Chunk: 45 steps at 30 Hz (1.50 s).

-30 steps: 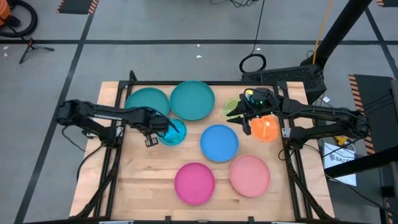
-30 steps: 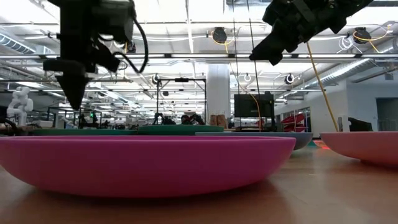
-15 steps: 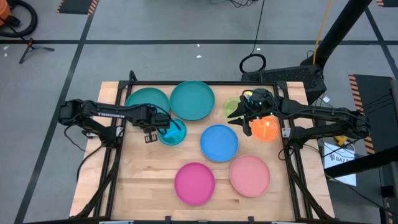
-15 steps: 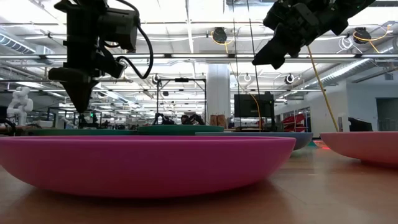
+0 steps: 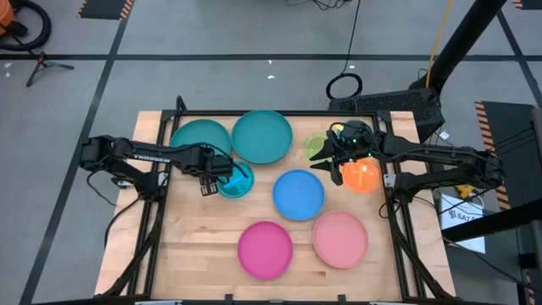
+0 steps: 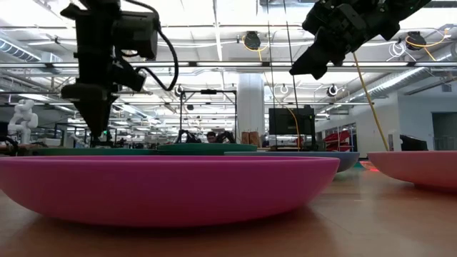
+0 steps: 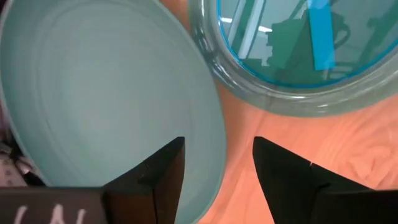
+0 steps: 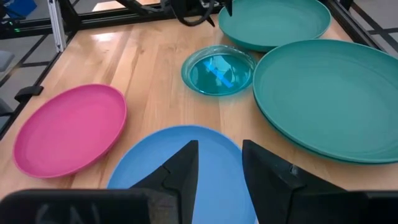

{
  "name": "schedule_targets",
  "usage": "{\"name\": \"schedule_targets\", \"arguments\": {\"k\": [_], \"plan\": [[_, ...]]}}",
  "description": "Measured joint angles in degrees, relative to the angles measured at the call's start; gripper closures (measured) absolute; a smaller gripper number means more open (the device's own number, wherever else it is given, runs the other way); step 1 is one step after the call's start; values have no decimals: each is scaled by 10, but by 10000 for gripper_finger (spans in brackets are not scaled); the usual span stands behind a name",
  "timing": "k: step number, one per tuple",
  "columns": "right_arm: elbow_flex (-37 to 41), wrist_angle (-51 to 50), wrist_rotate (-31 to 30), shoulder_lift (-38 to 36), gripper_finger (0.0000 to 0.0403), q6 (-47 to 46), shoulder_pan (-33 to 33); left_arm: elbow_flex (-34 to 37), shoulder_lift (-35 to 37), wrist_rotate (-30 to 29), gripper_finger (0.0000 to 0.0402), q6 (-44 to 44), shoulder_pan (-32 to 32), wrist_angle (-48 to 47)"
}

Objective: Stack plastic plates
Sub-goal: Stack the green plate on top of the green plate

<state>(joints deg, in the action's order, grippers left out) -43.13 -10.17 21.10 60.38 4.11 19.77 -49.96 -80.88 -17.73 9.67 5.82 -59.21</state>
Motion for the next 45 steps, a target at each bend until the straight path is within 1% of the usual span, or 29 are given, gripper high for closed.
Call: {"name": "schedule_targets", "arguments": {"k": [8,12,16,18,31,35,40,45], "plan": [[0,0,0,0,287,-2,0,47,0,7,206,4,1,8],[0,0,0,0,287,-2,0,70,0,8,206,3,1,54],[0,0,0,0,287,-4,0,73,0,-2,207,6,1,59],[0,0,0,0,287,-4,0,73,0,-4,213,8,2,59],[0,0,0,0,287,-3,0,73,-5,-18,303,25,17,65],[0,0,0,0,287,-2,0,73,-5,-18,337,25,17,64],[0,0,0,0,287,-2,0,73,-5,-18,387,51,17,64],[0,0,0,0,287,-2,0,73,-5,-18,395,75,15,57]]}}
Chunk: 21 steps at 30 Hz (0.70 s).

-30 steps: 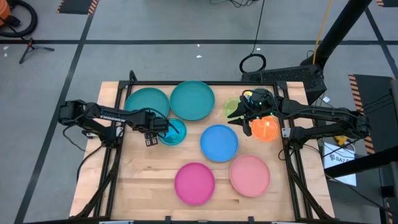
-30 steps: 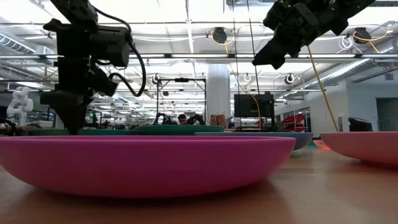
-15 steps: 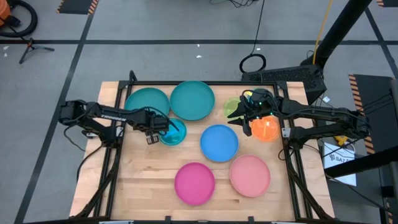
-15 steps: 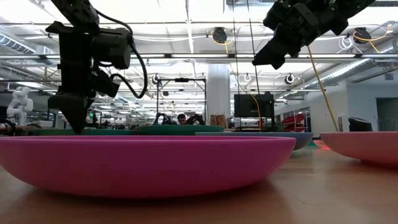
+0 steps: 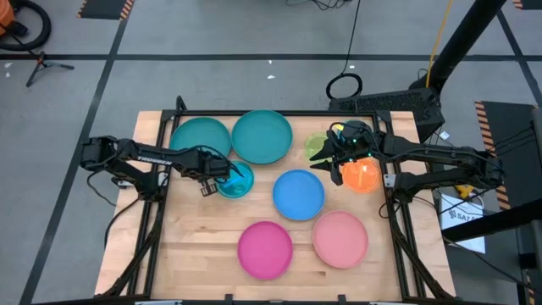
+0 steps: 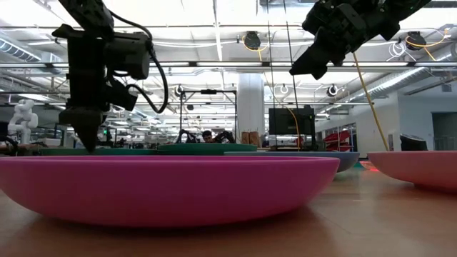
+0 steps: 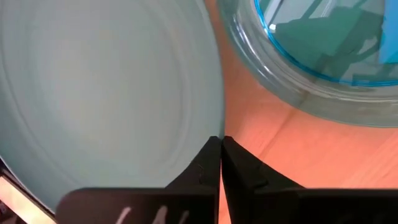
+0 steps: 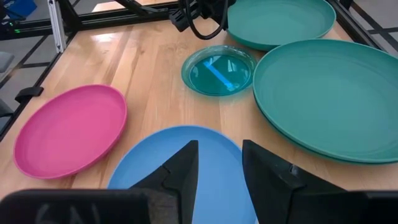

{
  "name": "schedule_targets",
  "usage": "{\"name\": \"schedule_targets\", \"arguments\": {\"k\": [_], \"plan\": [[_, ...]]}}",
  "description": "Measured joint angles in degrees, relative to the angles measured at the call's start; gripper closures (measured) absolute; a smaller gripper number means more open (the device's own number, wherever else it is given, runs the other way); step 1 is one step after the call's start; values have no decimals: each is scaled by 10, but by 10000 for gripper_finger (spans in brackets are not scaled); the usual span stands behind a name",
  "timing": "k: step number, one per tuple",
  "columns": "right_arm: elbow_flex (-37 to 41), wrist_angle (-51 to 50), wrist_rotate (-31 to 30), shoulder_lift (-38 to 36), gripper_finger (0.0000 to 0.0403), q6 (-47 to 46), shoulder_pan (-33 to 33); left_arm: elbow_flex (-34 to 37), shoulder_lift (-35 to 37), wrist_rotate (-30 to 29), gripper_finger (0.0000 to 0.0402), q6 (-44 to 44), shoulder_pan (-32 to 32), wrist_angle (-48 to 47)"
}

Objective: Stack plastic plates
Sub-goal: Stack the green plate on top of the green plate

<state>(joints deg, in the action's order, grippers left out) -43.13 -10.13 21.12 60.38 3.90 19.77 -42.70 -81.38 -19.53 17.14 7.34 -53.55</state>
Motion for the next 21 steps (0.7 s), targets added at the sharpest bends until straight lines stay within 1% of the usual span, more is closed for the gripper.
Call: {"name": "schedule_targets", "arguments": {"k": [9,14,21], "plan": [[0,0,0,0,287,2,0,-7,0,0,398,17,-11,-40],[0,0,0,0,287,3,0,-43,0,-4,398,29,-20,-93],[0,0,0,0,287,3,0,-105,1,-24,398,40,-30,-166]]}}
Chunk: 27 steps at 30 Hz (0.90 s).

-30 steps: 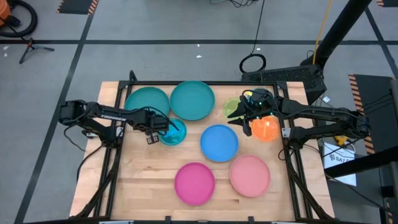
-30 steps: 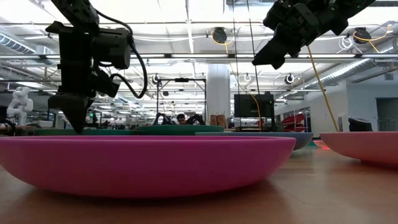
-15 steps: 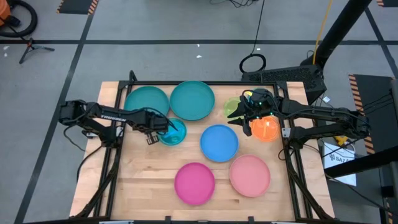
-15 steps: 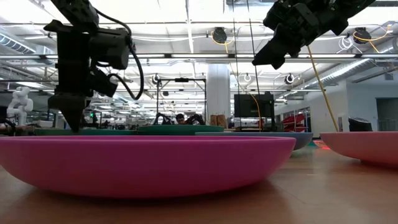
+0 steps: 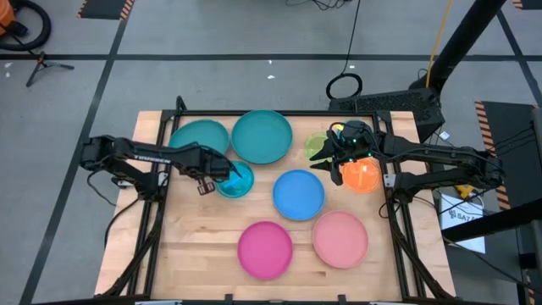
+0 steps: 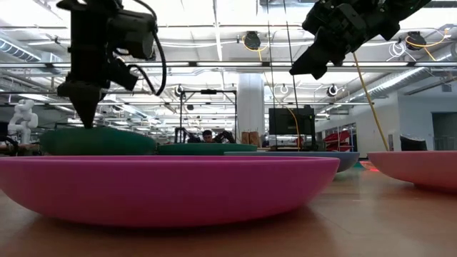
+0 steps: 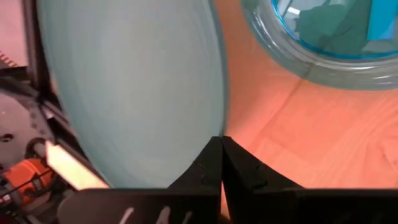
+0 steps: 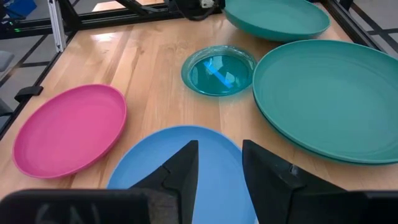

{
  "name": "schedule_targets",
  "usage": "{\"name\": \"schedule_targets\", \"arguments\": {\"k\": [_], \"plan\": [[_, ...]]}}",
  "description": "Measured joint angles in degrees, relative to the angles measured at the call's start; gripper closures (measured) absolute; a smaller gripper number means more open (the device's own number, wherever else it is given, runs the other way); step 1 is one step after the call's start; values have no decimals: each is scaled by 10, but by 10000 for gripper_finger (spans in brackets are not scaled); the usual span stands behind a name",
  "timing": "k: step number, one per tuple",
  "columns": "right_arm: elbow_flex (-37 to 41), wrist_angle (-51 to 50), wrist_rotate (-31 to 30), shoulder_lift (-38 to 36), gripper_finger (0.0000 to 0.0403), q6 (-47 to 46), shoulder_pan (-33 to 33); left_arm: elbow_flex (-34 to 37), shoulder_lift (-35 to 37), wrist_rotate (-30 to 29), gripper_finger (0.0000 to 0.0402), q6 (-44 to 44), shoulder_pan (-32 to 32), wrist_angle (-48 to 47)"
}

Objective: Stack plastic plates
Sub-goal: Stack the green plate on top of the green plate

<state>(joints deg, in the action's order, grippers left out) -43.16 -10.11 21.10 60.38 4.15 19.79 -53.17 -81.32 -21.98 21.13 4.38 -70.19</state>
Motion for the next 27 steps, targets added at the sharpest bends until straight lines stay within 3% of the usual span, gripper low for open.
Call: {"name": "schedule_targets", "arguments": {"k": [10,19,27], "plan": [[0,0,0,0,287,0,0,-67,0,-7,399,10,-12,-56],[0,0,0,0,287,0,0,-72,0,-7,399,-41,-37,-46],[0,0,0,0,287,0,0,3,6,42,399,-92,-40,38]]}}
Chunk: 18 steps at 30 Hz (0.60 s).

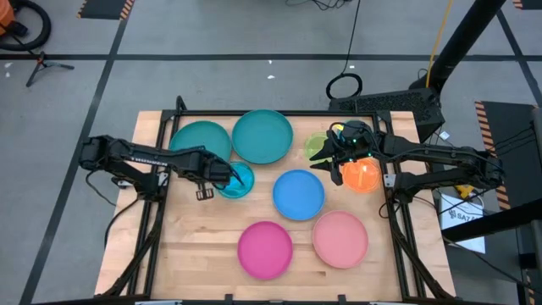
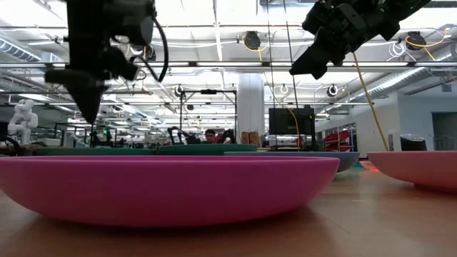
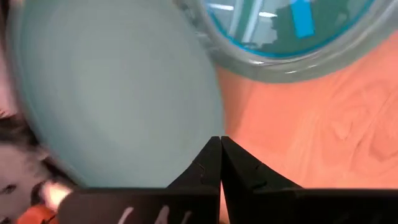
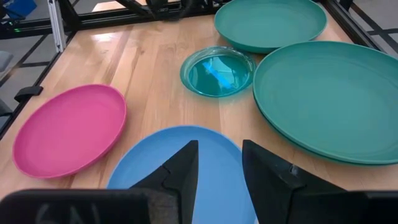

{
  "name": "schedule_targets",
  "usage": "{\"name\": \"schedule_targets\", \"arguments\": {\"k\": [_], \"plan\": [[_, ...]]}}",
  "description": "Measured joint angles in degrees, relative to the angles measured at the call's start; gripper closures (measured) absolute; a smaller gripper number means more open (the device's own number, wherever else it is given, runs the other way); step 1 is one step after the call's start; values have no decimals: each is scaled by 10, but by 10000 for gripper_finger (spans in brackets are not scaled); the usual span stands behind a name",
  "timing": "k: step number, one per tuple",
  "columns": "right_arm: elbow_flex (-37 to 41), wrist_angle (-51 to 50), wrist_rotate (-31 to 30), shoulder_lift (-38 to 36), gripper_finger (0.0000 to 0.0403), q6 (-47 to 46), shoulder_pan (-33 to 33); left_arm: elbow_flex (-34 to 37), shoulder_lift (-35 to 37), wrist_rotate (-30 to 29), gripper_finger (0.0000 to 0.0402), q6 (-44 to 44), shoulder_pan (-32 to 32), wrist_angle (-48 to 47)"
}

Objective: Stack plastic plates
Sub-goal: Stack the green plate on top of the green plate

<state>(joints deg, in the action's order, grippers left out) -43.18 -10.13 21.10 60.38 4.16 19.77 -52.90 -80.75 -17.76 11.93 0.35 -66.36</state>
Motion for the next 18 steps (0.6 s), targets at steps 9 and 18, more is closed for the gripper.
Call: {"name": "schedule_targets", "arguments": {"k": [9,18], "plan": [[0,0,0,0,287,0,0,39,8,8,370,28,30,30],[0,1,0,0,287,-4,0,39,7,22,241,-11,53,47]]}}
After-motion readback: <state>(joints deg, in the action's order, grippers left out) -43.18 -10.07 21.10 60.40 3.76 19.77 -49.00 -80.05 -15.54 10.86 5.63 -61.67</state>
